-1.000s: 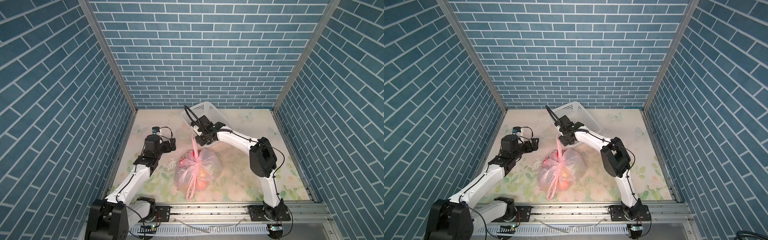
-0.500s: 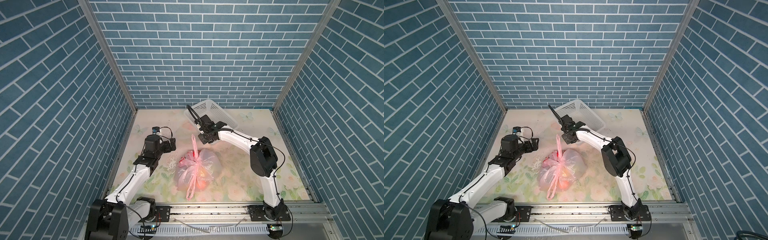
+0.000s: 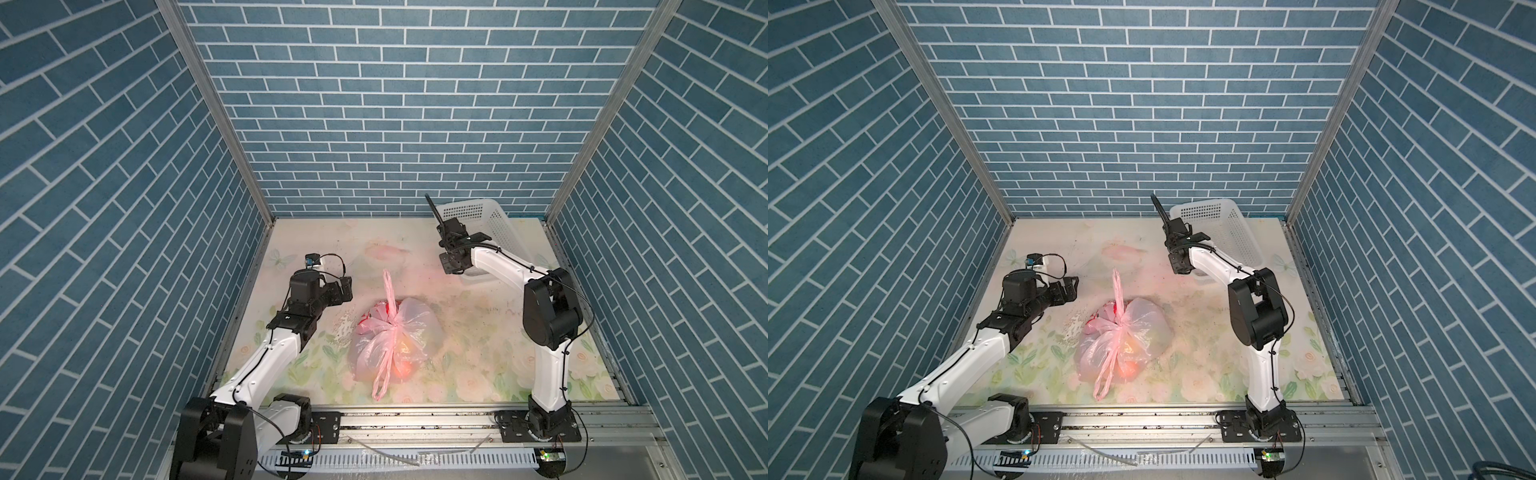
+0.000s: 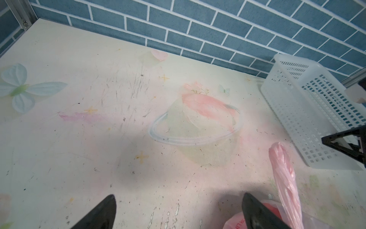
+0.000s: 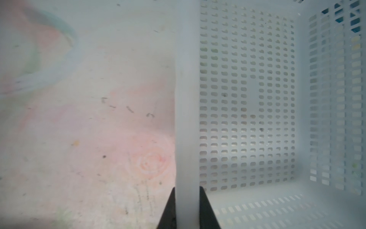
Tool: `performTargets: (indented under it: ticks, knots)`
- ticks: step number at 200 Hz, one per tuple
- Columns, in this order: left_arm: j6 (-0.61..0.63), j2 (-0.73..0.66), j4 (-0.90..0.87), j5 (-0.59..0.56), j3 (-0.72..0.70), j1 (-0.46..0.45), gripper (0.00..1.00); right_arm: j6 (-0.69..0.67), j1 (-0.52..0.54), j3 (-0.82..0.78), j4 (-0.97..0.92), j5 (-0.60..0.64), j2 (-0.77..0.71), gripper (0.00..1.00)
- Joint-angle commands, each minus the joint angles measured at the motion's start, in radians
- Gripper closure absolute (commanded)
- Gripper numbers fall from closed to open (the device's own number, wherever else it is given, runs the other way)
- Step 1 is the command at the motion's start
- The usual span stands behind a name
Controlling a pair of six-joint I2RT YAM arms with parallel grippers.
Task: Untie the knot of the plastic bag and take out the fruit
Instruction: Move the basket to the top-right of the table, then move the plastic bag to the center of the table.
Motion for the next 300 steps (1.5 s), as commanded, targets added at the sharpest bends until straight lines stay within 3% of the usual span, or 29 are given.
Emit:
performTargets:
  ticks: [1, 156, 169, 191, 218, 248, 300]
  knots:
    - [0.000, 0.012, -0.011, 0.011, 0.004, -0.004, 0.00, 0.064, -0.047, -0.057, -0.080, 0.053, -0.029, 1.00]
    - [0.000, 0.037, -0.016, 0.020, 0.028, -0.004, 0.00, -0.040, -0.226, -0.097, -0.027, 0.086, -0.017, 1.00]
    - [0.000, 0.041, -0.019, 0.021, 0.029, -0.004, 0.00, -0.052, -0.225, -0.099, -0.023, 0.058, -0.023, 0.93]
    - [0.000, 0.047, -0.025, 0.023, 0.035, -0.004, 0.00, -0.064, -0.223, -0.122, -0.001, -0.015, -0.072, 0.64]
    - [0.000, 0.045, -0.049, 0.024, 0.040, -0.004, 0.00, -0.069, -0.202, -0.155, -0.001, -0.094, -0.174, 0.44]
    - [-0.002, 0.030, -0.114, 0.015, 0.054, -0.004, 0.00, -0.108, -0.116, -0.155, -0.082, -0.190, -0.282, 0.35]
    - [-0.006, 0.001, -0.257, -0.025, 0.078, -0.004, 0.00, -0.246, 0.175, -0.228, -0.139, -0.451, -0.427, 0.30]
